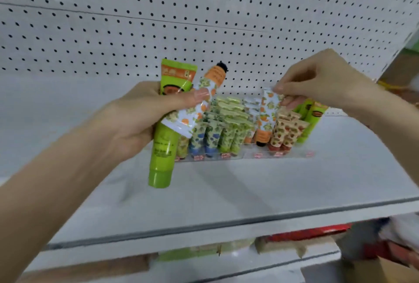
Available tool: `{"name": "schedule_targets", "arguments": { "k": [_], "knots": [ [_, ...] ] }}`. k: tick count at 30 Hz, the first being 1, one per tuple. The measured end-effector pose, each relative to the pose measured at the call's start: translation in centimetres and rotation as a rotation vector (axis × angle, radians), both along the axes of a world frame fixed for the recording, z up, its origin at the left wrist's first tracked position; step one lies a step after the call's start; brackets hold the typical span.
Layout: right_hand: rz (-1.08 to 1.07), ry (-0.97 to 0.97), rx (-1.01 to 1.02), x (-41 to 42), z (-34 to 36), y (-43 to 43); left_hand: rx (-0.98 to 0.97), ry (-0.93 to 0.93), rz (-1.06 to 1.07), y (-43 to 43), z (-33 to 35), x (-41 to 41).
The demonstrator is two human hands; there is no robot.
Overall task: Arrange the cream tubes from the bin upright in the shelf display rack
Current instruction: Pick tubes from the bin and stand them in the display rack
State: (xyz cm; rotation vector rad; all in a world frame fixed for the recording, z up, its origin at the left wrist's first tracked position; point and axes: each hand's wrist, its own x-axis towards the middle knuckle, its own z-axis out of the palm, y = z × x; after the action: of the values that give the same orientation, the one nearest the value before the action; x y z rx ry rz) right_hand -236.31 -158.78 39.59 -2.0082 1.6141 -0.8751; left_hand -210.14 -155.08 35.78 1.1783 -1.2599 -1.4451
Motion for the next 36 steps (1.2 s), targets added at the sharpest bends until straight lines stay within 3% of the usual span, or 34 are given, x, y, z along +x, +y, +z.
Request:
{"name": "schedule_targets", "arguments": {
  "k": [7,11,24,36],
  "knots": [
    [0.034,0.124,0.045,-4.9,-4.0,-2.1,0.263,0.155,0.013,0.5,-6.4,-6.0],
    [-0.012,0.358,-0.119,-5.7,-6.5,-3.6,0.403,0.241,0.024,0.1,-10.1,-8.0],
    [-0.074,0.447,-0.243,-6.0,-9.7,-7.2,0.241,0.289,0.177,-1.0,-15.6,-10.9],
    [-0.053,0.532,-0.270,-6.4,-11.3,-7.8,0.167,0.367,0.164,-1.0,-16.5,-10.6]
  ]
}}
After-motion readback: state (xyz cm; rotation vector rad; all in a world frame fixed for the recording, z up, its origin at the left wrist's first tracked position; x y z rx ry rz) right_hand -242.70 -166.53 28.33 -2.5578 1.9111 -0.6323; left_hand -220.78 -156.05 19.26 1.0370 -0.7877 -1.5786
